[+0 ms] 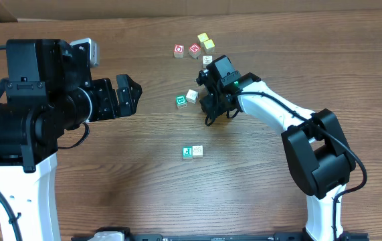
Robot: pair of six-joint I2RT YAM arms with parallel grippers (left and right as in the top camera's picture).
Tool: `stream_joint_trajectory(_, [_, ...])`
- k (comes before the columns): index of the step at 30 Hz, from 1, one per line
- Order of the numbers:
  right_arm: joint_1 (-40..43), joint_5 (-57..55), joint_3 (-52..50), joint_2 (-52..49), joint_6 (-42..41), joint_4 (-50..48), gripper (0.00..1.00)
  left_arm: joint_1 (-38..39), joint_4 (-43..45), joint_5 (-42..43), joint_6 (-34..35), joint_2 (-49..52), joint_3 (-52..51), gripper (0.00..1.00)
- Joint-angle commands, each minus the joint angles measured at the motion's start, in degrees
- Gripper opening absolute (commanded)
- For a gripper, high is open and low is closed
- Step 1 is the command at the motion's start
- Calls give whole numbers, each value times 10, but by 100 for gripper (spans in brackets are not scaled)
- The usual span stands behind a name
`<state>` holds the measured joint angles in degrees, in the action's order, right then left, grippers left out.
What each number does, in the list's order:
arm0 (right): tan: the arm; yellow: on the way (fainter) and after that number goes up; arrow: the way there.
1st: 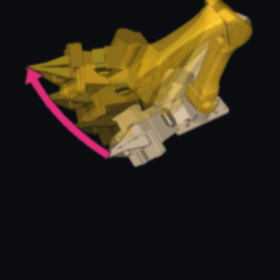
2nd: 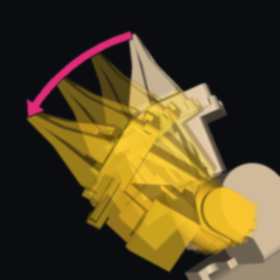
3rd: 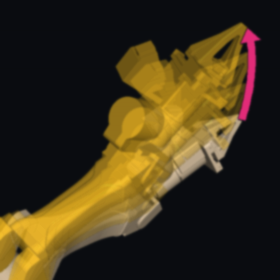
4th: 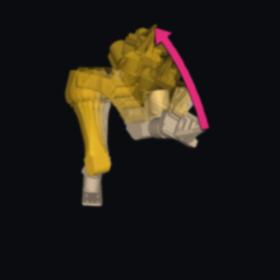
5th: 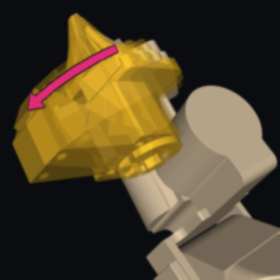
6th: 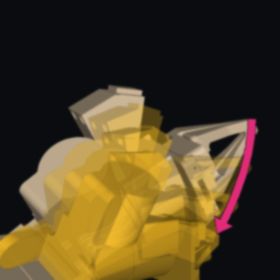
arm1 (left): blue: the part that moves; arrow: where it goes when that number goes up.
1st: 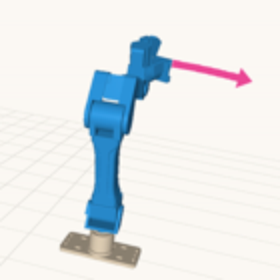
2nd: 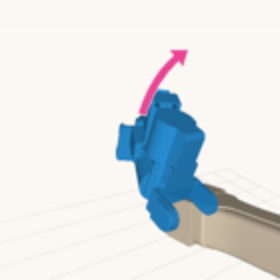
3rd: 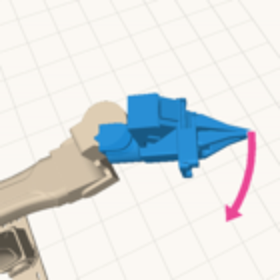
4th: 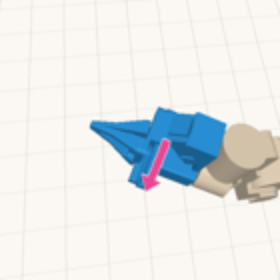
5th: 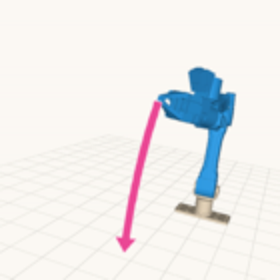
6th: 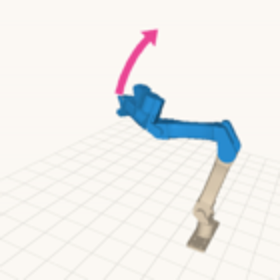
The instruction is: Flip 5 blocks
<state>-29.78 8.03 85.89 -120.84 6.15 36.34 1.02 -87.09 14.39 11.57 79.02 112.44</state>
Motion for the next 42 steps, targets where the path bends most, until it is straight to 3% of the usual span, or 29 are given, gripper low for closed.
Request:
stream_joint_trajectory(1, [-2,-9,-4,2,-2,-9,52,-3,1,3,-7,-3,11,100])
stream_joint_trajectory(13, [-2,-2,-4,-16,-17,-3,51,-3,1,2,-7,-3,11,100])
stream_joint_trajectory(18, [-2,11,-4,-16,-19,-7,40,-3,1,2,-7,-3,11,100])
stream_joint_trajectory(27, [-1,11,0,-13,-19,-3,39,-3,1,2,-7,-3,11,100])
stream_joint_trajectory(33, [-1,11,61,39,-68,77,35,-3,1,2,-7,-3,11,100])
stream_joint_trajectory(35, [-5,11,88,84,-93,126,26,-3,1,2,-7,-3,11,100])
stream_joint_trajectory(42, [-15,11,93,155,-191,249,24,-3,1,2,-7,-3,11,100])
